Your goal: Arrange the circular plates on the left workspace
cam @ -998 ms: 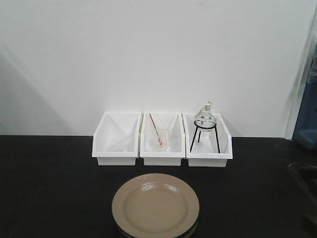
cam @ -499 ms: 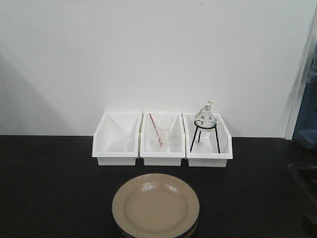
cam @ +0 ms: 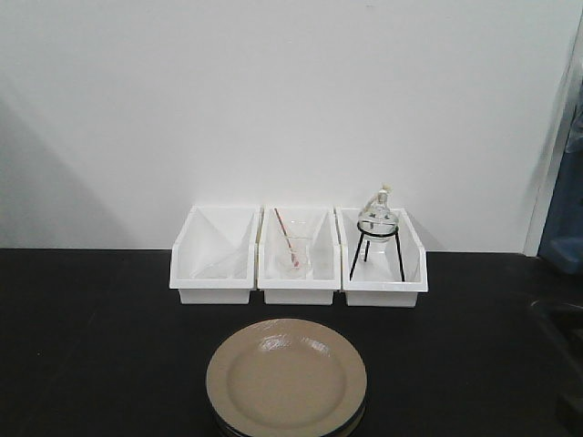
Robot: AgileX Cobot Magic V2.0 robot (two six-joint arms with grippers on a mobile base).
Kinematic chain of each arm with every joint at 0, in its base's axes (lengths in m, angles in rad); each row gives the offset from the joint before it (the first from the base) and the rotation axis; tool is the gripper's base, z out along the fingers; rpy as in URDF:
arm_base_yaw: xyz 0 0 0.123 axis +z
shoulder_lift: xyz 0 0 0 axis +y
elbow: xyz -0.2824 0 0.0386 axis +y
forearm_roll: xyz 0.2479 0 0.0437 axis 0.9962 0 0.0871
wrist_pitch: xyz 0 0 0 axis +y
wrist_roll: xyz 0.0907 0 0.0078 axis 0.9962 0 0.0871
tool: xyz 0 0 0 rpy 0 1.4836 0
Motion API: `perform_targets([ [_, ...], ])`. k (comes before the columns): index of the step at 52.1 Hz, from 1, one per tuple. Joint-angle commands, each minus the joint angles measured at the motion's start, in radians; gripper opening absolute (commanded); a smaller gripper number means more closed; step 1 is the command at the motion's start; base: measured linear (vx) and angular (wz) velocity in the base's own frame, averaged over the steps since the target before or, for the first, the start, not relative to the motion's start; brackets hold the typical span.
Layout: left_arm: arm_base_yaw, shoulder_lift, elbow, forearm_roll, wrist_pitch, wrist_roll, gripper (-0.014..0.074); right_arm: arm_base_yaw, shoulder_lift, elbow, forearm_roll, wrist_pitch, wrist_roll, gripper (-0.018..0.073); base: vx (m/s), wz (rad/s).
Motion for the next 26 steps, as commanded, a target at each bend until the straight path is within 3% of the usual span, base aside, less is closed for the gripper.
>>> perform_targets([
  [1, -0.007, -0.016, 0.019, 0.0, -0.081, -0.01, -0.0001, -0.003, -0.006, -0.031, 0.003, -0.041, -0.014, -0.0004, 0.0, 0.0],
  [4, -0.007, -0.016, 0.019, 0.0, -0.081, -0.01, -0.0001, -0.003, -0.001, -0.031, -0.019, -0.047, -0.015, -0.0004, 0.0, 0.0],
  [7, -0.007, -0.016, 0.019, 0.0, -0.081, -0.01, -0.0001, -0.002, 0.004, -0.031, -0.12, -0.031, 0.048, -0.0004, 0.0, 0.0],
  [12, -0.007, -0.016, 0.019, 0.0, -0.081, -0.01, -0.0001, -0.001, -0.026, -0.031, -0.429, 0.042, 0.338, -0.0004, 0.0, 0.0],
  [16, -0.007, -0.016, 0.019, 0.0, -0.081, -0.01, -0.0001, -0.001, -0.083, -0.004, -0.751, 0.057, 0.684, -0.0004, 0.0, 0.0],
  [19, -0.007, -0.016, 0.019, 0.0, -0.081, -0.01, -0.0001, -0.004, -0.15, 0.051, -0.932, 0.029, 0.904, -0.0004, 0.0, 0.0],
  [23, -0.007, -0.016, 0.019, 0.0, -0.081, -0.01, -0.0001, -0.004, -0.265, 0.166, -1.096, -0.031, 1.092, -0.0004, 0.0, 0.0],
  [26, -0.007, -0.016, 0.019, 0.0, -0.081, -0.01, -0.0001, -0.004, -0.357, 0.264, -1.12, -0.085, 1.115, -0.0004, 0.0, 0.0],
])
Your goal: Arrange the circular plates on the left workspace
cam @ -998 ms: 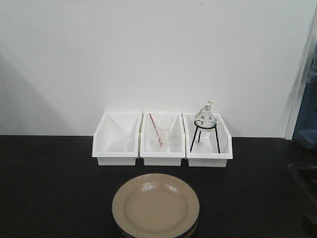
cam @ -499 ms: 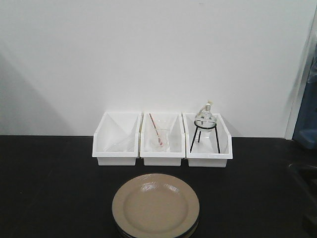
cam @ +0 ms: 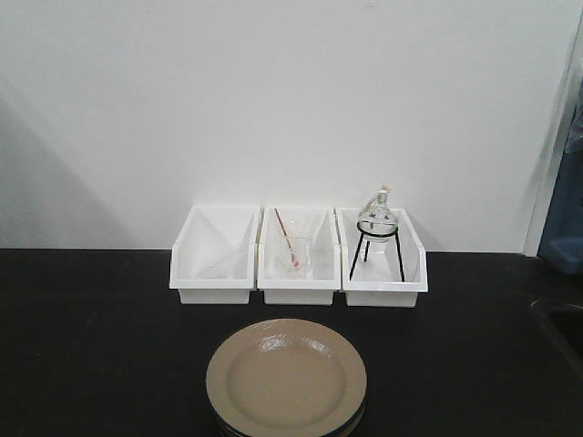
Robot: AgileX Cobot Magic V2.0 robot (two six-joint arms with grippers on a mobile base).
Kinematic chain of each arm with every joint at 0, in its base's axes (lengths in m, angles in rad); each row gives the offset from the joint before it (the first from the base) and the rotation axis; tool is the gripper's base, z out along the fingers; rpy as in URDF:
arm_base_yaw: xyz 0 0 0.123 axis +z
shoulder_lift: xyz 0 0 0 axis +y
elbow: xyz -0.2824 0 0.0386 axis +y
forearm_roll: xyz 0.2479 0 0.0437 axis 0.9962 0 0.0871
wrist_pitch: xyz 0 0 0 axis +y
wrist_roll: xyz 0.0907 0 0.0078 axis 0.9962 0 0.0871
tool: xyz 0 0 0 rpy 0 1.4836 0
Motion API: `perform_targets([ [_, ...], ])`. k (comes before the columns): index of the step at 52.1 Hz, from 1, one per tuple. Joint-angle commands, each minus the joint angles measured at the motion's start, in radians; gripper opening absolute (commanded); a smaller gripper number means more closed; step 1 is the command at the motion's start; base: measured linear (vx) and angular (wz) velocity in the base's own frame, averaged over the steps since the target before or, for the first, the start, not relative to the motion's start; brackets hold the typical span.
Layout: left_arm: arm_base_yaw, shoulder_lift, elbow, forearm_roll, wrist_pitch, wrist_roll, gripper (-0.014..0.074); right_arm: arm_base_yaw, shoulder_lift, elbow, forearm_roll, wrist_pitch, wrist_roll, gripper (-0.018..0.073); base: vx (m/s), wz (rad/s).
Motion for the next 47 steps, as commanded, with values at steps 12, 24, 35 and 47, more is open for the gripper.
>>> perform_targets([
  [12, -0.007, -0.016, 0.019, -0.001, -0.081, -0.01, -0.0001, -0.004, -0.453, 0.42, -0.017, -0.22, 0.023, -0.0004, 0.0, 0.0],
  [24, -0.007, -0.016, 0.019, -0.001, -0.081, -0.01, -0.0001, -0.003, -0.602, 0.415, -0.032, -0.14, 0.012, -0.0004, 0.0, 0.0],
  [35, -0.007, -0.016, 0.019, -0.001, -0.081, -0.01, -0.0001, -0.003, -0.602, 0.415, -0.029, -0.139, 0.012, -0.0004, 0.0, 0.0],
  [47, -0.007, -0.016, 0.019, -0.001, -0.081, -0.01, -0.0001, -0.003, -0.602, 0.415, -0.029, -0.139, 0.012, -0.0004, 0.0, 0.0],
])
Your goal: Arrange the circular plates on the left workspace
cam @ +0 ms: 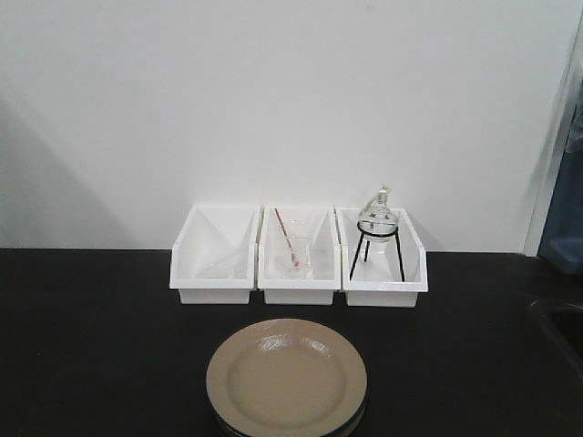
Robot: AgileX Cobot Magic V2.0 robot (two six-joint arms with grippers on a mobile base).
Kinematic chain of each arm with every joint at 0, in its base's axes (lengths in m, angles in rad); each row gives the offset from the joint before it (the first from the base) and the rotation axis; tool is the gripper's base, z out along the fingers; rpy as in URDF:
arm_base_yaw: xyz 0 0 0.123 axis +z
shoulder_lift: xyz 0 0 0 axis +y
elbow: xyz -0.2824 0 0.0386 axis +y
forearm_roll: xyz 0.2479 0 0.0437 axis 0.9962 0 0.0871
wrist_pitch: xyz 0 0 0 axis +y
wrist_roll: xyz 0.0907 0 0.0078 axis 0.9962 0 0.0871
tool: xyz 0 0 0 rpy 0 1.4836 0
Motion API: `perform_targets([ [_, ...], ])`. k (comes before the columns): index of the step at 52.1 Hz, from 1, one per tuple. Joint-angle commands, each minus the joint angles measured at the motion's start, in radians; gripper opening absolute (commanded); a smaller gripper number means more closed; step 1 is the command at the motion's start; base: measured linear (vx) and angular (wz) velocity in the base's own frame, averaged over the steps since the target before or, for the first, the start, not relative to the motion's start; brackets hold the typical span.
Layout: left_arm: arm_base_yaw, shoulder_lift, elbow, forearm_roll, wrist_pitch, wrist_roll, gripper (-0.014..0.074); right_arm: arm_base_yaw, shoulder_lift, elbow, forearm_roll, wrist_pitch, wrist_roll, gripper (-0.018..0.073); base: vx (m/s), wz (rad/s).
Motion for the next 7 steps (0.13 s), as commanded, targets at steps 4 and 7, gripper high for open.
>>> perform_targets([
  [4, -0.007, -0.016, 0.019, -0.001, -0.081, -0.01, -0.0001, -0.003, -0.009, 0.02, 0.0, -0.077, -0.011, -0.0004, 0.0, 0.0],
  [7, -0.007, -0.016, 0.019, -0.001, -0.081, -0.01, -0.0001, -0.003, -0.009, 0.02, 0.0, -0.077, -0.011, -0.0004, 0.0, 0.0],
])
